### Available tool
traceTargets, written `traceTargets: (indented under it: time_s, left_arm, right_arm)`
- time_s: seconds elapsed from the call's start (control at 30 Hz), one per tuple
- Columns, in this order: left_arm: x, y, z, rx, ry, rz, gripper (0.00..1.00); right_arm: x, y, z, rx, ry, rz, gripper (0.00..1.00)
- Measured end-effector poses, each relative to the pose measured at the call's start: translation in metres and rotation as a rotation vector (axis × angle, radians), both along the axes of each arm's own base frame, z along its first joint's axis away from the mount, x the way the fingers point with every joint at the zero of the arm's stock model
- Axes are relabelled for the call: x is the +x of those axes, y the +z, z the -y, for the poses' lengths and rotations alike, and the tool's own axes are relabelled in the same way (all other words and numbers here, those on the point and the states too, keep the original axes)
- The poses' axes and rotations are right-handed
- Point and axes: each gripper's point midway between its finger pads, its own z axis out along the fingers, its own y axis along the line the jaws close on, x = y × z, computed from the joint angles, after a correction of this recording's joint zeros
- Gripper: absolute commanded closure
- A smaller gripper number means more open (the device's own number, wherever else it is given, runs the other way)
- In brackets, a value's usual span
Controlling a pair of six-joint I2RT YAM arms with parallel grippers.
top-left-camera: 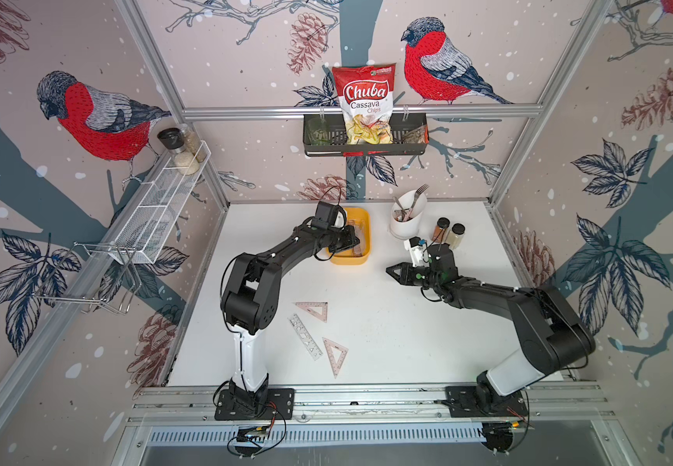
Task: Put the scattered rulers into the storage box
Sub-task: Place the ruler in the storage box.
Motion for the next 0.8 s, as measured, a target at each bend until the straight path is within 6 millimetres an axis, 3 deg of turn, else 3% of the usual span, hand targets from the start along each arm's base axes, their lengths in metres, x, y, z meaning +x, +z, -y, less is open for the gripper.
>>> traceTargets:
  time_s: [0.23, 0.57, 0.7, 0.8]
  left_arm:
    - [0.031, -0.026, 0.006, 0.074, -0.018, -0.030, 1.00]
    - [0.033, -0.058, 0.003, 0.129, -0.028, -0.087, 1.00]
    - [0.030, -0.064, 0.003, 0.136, -0.035, -0.095, 0.89]
    - [0.027, -0.069, 0.003, 0.143, -0.038, -0.106, 0.68]
  right_arm:
    - [0.008, -0.003, 0.005, 0.019, 0.004, -0.021, 0.78]
    - [0.005, -0.006, 0.008, 0.036, 0.012, -0.031, 0.78]
    - [0.004, -0.007, 0.008, 0.040, 0.017, -0.033, 0.77]
    - [0.004, -0.006, 0.007, 0.041, 0.017, -0.034, 0.76]
